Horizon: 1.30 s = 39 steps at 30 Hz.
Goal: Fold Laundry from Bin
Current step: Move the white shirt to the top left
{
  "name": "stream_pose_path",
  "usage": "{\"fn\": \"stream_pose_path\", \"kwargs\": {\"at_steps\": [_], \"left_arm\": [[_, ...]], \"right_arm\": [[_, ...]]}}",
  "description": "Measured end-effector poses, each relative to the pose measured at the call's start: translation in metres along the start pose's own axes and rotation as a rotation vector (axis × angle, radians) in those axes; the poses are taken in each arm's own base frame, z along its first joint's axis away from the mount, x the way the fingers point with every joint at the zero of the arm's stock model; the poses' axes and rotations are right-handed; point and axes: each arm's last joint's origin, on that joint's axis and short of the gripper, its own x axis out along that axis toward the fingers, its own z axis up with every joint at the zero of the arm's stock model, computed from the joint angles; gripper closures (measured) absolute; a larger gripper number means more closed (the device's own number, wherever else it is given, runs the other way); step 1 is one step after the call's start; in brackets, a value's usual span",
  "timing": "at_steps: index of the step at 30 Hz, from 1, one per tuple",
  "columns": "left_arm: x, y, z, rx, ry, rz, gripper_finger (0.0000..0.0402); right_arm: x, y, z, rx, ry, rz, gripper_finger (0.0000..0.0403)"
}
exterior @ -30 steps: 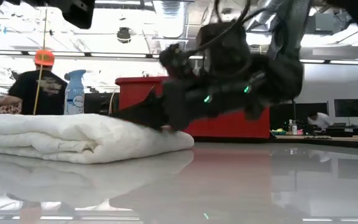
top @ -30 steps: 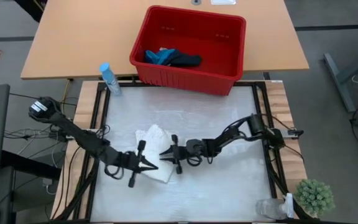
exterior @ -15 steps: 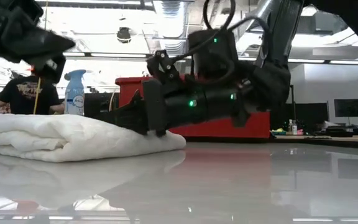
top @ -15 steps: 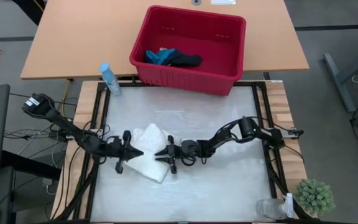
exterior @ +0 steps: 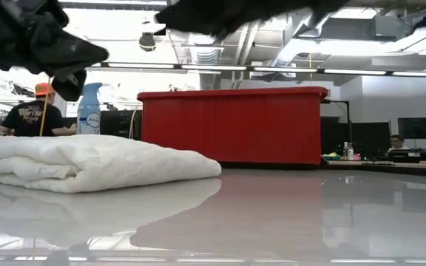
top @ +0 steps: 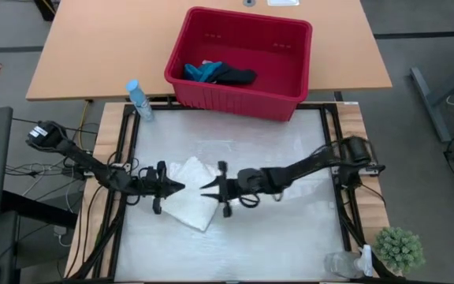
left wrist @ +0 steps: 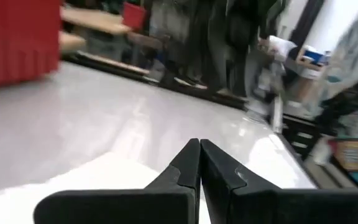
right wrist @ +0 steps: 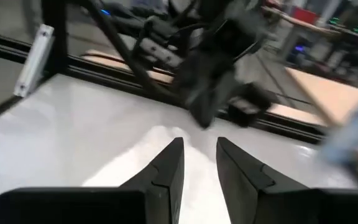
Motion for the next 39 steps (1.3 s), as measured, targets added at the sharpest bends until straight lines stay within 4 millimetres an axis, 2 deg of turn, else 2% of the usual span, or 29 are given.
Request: {"fn": "stream_pose_path", "kwargs": {"at_steps": [4,9,11,14,19,23,28,33,39], "left_arm": [[0.019,-0.001,0.012,-0.064,0.106,0.064,0.0402],[0.039,0.005,0.032,-0.068,0.358,0.388,0.0402],[0.043,0.008,0.037,-0.061,0.389,0.483,0.0402],[0.052,0.01,0.039,-0.085,0.422,0.457,0.0402],[0.064,0.027,0.019,-0.107,0.561,0.492,0.0402],[0.08,0.041,0.001,-0.13,0.625,0.493,0.0402],[0.092,0.054,-0.02,-0.164,0.691,0.507,0.0402],[0.089,0.068,-0.033,-0.236,0.775,0.626,0.0402],[0.07,0.091,-0.024,-0.158,0.791,0.886,0.0402]], "right_arm": [[-0.049,0.001,0.043,-0.053,0.097,-0.073,0.0285],[-0.12,0.005,0.081,-0.051,0.17,-0.119,0.0285],[-0.148,0.007,0.09,-0.029,0.188,-0.14,0.0285],[-0.186,0.01,0.099,0.012,0.204,-0.155,0.0285],[-0.231,0.015,0.106,0.094,0.188,-0.156,0.0285],[-0.244,0.023,0.105,0.115,0.193,-0.123,0.0285],[-0.242,0.036,0.1,0.074,0.229,-0.1,0.0285],[-0.231,0.046,0.093,0.023,0.279,-0.119,0.0285],[-0.22,0.05,0.081,-0.055,0.35,-0.188,0.0285]]}}
